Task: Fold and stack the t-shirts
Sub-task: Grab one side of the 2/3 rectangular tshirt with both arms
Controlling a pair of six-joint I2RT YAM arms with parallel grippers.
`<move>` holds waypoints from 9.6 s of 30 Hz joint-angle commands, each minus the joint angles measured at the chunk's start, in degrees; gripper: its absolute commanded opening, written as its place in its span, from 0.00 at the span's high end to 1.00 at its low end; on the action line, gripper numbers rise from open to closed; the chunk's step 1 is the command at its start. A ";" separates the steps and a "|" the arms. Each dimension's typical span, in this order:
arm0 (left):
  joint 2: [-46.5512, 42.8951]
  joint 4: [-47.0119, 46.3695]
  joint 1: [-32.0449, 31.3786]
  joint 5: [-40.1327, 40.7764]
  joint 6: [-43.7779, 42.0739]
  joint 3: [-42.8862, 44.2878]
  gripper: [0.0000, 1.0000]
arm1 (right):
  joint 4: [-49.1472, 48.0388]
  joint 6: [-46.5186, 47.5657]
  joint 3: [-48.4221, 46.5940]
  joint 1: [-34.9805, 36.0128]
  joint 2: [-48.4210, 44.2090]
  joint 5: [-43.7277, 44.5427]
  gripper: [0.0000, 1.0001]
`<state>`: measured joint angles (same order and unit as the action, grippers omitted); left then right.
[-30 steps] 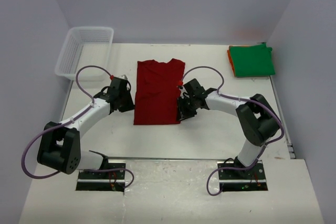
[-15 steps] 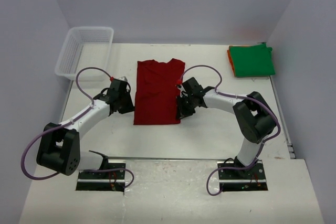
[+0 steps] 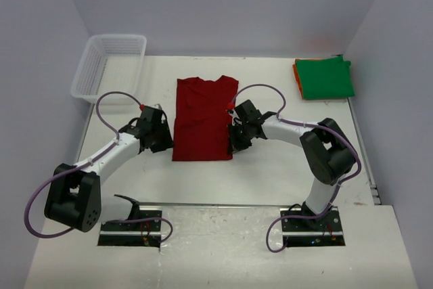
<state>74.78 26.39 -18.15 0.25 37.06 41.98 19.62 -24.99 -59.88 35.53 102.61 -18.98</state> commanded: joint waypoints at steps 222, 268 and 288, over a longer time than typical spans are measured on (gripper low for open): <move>31.04 -14.08 1.45 -12.12 -4.10 14.36 1.00 | 13.26 -9.37 -0.77 0.86 2.17 20.92 1.00; 7.04 -9.78 -8.92 -10.71 -0.94 4.87 1.00 | 8.42 -9.11 3.28 2.97 -3.38 18.19 1.00; 1.94 -11.80 -10.94 -10.97 1.88 -6.20 1.00 | 9.21 -9.28 3.01 3.05 -3.46 18.37 1.00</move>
<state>77.23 16.25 -28.93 -10.28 37.91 37.85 30.30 -33.43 -57.63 38.46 98.24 -0.23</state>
